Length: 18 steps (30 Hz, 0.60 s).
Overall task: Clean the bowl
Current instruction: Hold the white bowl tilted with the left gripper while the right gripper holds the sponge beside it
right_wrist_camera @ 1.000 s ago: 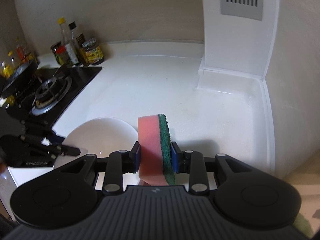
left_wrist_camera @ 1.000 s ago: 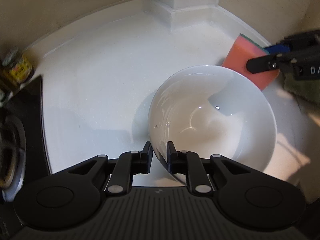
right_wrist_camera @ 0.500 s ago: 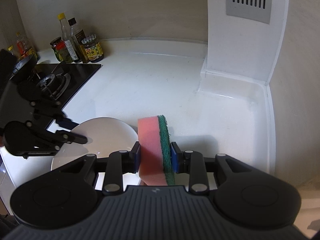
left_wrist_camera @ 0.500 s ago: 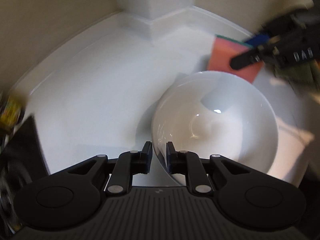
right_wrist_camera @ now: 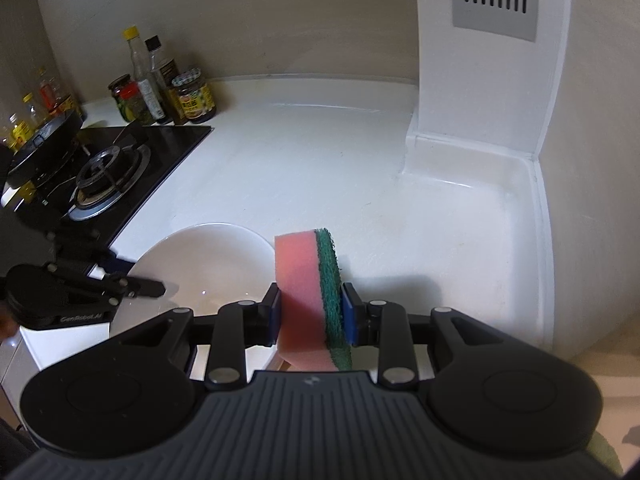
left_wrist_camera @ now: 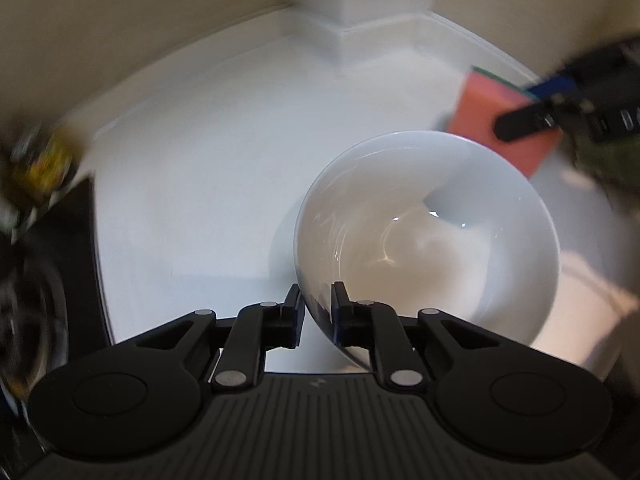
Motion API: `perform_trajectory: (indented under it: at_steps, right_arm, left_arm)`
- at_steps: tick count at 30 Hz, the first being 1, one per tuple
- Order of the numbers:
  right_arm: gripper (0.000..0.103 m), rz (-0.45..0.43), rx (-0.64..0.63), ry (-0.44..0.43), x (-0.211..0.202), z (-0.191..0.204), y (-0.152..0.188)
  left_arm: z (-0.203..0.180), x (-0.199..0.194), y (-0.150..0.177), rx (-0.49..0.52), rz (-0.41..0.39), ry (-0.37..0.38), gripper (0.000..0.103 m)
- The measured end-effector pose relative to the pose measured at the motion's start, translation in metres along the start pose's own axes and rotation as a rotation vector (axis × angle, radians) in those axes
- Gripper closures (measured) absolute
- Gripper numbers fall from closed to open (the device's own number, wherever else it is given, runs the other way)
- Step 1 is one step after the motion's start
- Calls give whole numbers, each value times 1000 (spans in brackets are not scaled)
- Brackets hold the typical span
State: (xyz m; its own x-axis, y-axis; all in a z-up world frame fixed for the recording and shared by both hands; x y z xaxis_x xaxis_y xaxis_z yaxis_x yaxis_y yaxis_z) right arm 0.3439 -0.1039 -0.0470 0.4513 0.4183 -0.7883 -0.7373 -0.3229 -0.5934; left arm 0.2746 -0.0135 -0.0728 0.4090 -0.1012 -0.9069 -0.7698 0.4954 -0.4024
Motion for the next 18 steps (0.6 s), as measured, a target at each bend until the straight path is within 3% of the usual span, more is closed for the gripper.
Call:
perform_trajectory:
  at_steps: [3,5,8,11,13,18]
  right_arm:
    - [77,-2,2,12,5,-3,-8]
    - [77,-3,0,19,8,-4,-10]
    - [77,0,-3,16,9,-4,-12]
    - [77,-6,6,12,8,-5,-10]
    - [77,-11,13,13,6,-5,-8]
    - [77,-16,16,20,3,-3,-4]
  left_arm:
    - [-5,5,-12,178,-9,37,87]
    - [-1,8,-19,222,3,69,86]
    - [10,1,-22,84,3,68,86]
    - [21,-15,-11,-164,-25,62,86]
    - [20,-19,1,-259,-33,63,86]
    - [11,-17,22,-351,-48,77,86]
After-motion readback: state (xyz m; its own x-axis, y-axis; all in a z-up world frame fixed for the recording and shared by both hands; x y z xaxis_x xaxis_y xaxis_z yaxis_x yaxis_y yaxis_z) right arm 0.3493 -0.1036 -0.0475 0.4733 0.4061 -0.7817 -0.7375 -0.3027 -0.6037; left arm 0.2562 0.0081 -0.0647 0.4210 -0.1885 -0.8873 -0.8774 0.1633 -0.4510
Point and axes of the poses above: each gripper's, at about its wrist camera, not at the fingertips, and x roughly the way its jaws point, z to its left, y to its underside, the point moved 3 cm from there along x, roughly the way its jaws point, and after that the axes turned 3 degrees about z, right-handed, at the moved point
